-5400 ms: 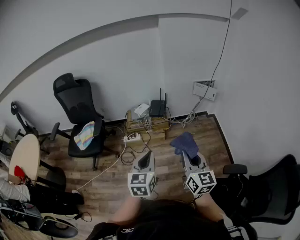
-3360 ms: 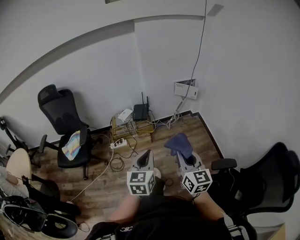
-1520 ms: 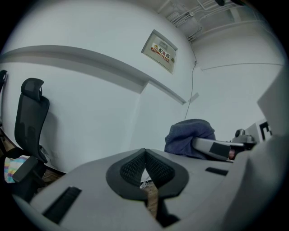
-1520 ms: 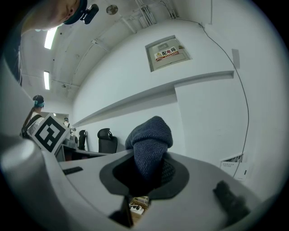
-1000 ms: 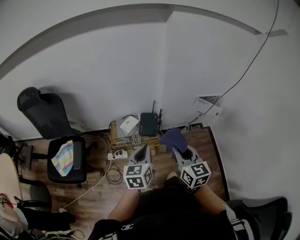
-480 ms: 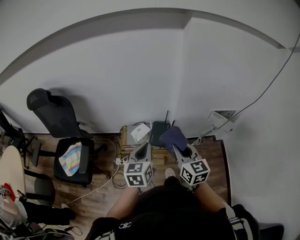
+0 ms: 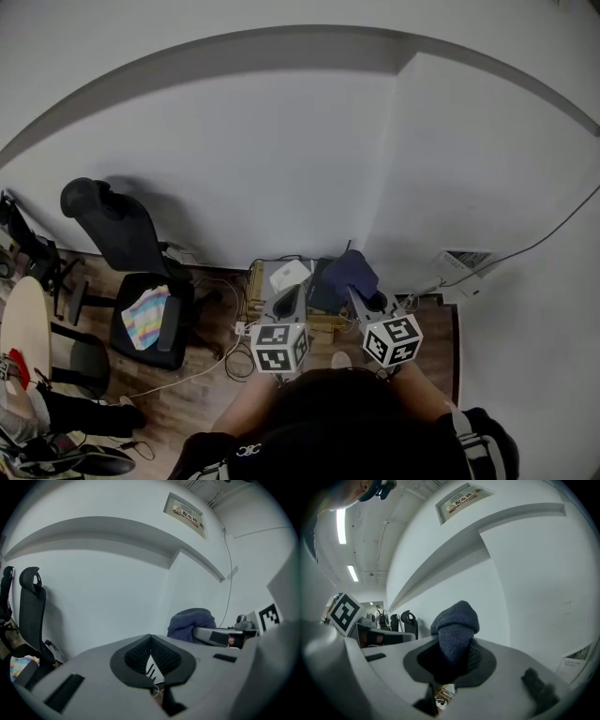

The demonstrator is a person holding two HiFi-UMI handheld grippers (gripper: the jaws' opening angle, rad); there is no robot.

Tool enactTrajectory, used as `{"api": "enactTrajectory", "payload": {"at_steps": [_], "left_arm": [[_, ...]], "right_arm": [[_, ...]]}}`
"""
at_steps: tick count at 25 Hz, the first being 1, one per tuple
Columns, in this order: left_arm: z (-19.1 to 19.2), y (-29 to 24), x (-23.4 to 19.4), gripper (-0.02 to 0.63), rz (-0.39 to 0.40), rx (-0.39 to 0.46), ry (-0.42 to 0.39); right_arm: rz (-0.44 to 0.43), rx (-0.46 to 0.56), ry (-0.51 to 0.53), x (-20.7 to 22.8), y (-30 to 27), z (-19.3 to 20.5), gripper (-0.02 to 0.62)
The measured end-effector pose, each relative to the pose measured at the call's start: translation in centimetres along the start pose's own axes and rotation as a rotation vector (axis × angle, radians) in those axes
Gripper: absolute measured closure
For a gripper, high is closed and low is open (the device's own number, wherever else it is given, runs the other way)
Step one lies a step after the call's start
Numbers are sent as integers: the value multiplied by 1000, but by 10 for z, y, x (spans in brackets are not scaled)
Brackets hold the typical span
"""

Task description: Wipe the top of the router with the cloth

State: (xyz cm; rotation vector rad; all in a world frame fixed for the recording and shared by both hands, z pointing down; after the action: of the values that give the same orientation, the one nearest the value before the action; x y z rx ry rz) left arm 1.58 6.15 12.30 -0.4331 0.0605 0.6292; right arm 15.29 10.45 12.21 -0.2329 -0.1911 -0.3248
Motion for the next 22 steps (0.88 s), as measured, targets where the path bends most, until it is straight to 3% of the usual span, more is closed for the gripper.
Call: {"api": "enactTrajectory", "payload": {"at_steps": [18,22], "left_arm": [[11,-50,-22,601,-280,-63,139],[15,-52,-12,601,-307,-69,170]], "right_arm": [[-269,-162,-25,55,-63,13,535],[-320,-202,-62,69,-69,13,535]]}}
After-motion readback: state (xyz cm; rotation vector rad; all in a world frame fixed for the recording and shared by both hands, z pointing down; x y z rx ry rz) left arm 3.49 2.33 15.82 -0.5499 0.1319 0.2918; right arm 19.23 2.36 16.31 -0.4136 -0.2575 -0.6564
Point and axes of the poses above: the fingertips, and each gripper's own axes: y backward along the fingers, x to its right, z out of its underside, the point moved 3 cm from there along y, backward along the fingers, and after that the axes turned 6 degrees about -z, right-handed, at the moved point
